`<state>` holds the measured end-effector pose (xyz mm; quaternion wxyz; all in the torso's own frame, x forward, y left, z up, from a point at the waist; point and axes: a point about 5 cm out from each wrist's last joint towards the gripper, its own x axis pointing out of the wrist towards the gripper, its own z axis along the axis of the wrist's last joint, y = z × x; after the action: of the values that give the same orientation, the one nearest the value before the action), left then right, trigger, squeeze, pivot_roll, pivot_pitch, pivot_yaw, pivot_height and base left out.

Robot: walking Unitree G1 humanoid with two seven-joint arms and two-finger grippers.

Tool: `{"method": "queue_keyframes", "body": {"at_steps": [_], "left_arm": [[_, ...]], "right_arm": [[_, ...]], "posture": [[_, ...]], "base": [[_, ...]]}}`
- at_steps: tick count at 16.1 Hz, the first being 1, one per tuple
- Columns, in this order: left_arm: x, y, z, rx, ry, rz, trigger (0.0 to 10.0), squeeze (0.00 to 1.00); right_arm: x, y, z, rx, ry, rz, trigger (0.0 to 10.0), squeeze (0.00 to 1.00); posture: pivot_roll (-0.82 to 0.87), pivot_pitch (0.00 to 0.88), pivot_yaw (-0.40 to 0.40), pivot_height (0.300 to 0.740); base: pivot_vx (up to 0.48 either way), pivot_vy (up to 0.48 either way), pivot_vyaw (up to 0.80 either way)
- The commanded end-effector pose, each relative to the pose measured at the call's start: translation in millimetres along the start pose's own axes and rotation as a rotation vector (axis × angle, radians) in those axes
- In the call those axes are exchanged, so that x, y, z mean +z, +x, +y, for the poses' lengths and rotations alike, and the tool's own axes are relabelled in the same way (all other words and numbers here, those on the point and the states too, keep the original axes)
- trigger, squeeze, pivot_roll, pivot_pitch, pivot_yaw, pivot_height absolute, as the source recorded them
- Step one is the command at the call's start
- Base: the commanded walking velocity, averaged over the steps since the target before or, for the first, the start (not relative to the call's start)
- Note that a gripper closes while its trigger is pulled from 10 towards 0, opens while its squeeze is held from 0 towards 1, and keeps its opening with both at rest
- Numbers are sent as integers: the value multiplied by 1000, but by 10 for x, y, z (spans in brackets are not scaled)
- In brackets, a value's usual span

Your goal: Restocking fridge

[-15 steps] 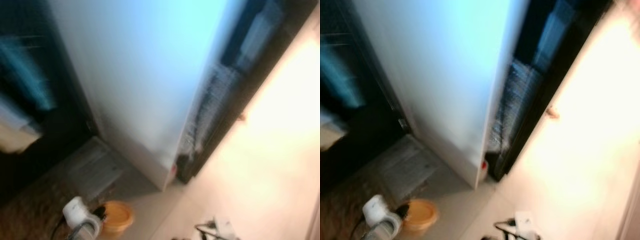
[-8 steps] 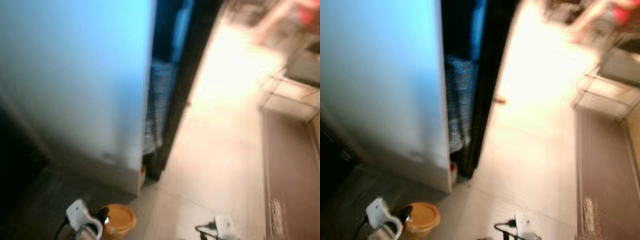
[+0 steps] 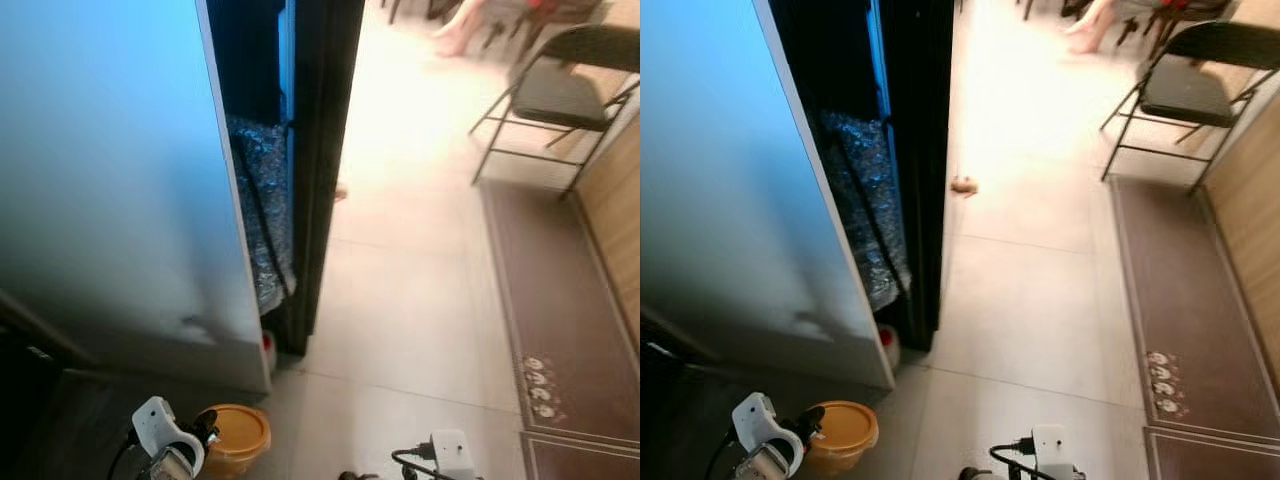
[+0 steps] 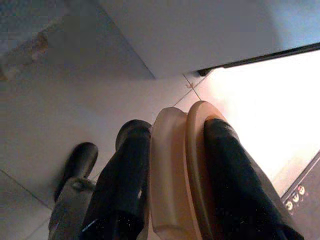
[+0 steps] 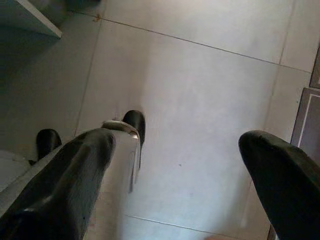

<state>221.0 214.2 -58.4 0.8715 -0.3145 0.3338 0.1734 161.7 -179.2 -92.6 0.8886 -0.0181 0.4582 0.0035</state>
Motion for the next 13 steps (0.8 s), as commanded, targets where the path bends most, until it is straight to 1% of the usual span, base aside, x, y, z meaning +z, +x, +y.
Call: {"method": "queue_keyframes", "body": {"at_steps": [1,4,13], "left_arm": [[-80,-18,41,17,12,29,10000,0],[-83,-16,35,16,11,33,10000,0],[-92,-14,20,11,12,39,10000,0]], "right_arm": [[-65,-19,-34,-13,14,14,10000,0],[-63,-19,-32,-14,16,9,10000,0],[-61,-19,-33,-18,16,7,10000,0]], "posture": [[-95,153,-32,740],[-96,154,-31,740],[-96,147,-30,740]], "base": [[0,0,0],[0,0,0],[0,249,0]]}}
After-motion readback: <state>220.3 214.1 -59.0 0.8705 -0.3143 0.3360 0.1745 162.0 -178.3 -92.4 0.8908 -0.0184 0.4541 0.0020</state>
